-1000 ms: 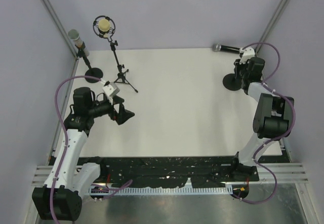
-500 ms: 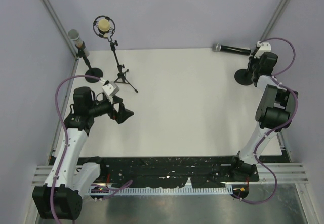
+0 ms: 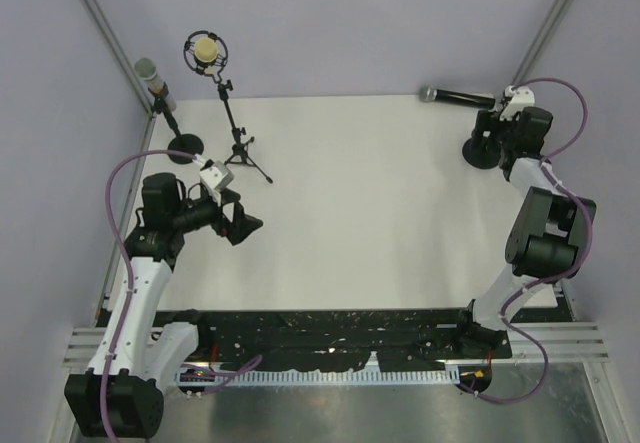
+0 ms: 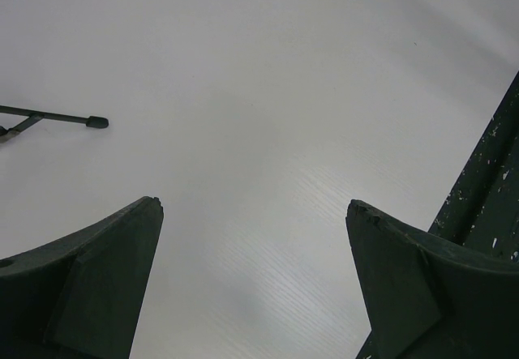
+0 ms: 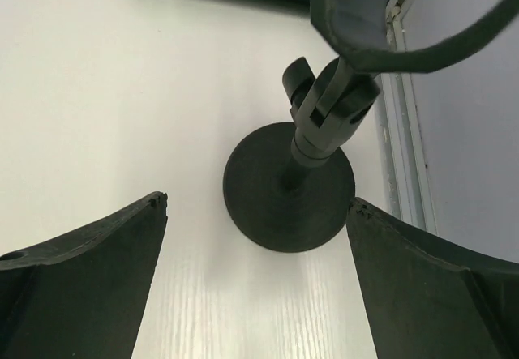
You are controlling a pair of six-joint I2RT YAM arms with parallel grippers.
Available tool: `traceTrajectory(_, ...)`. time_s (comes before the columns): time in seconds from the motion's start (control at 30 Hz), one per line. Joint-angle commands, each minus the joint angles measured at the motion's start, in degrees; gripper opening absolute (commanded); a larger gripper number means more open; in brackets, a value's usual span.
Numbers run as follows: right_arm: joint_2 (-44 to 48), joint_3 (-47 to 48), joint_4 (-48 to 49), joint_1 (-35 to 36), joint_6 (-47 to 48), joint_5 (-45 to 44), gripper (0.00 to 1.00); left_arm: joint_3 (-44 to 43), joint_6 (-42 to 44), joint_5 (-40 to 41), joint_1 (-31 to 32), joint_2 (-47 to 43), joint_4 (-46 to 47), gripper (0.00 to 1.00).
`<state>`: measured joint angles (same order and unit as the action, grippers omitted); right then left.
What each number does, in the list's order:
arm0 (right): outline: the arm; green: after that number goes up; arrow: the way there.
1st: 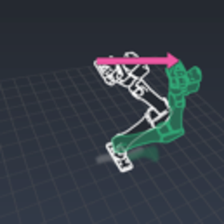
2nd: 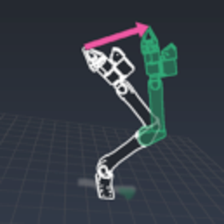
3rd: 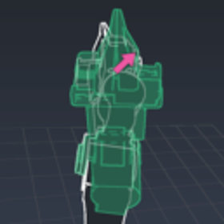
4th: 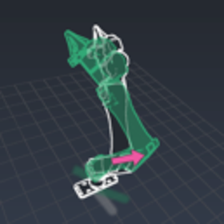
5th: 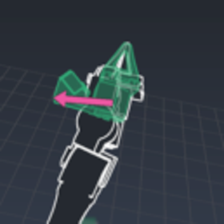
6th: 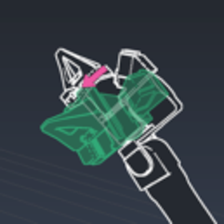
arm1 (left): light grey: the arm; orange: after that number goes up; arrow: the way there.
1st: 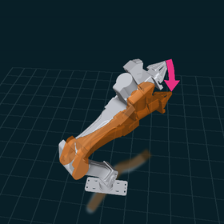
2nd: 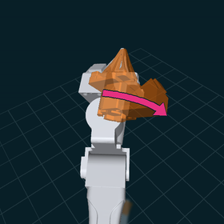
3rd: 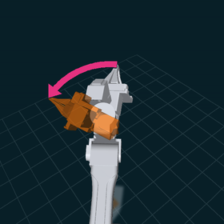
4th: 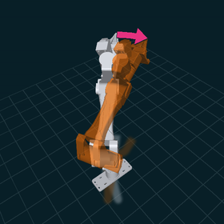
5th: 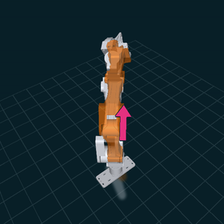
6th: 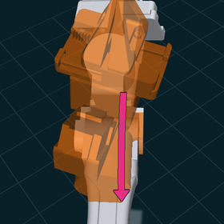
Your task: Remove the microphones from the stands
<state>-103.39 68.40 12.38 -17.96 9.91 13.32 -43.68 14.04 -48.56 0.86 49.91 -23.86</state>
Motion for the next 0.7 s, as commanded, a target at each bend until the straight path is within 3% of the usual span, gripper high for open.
traceTrajectory(0.0, 13.11, -0.37, -7.17, -0.5, 0.28, 2.06, 0.95, -0.35, 0.72, -0.14, -0.6, -1.75, 1.27, 1.0)
traceTrajectory(0.43, 45.35, -10.04, -29.24, -0.94, 9.07, -1.46, 0.95, -0.35, 0.99, -0.93, -0.6, -3.85, 1.01, 1.0)
traceTrajectory(0.67, 56.45, -9.78, -41.02, -0.94, 12.32, 15.4, 0.95, -0.18, 0.55, -0.84, -0.6, -5.0, 1.8, 1.0)
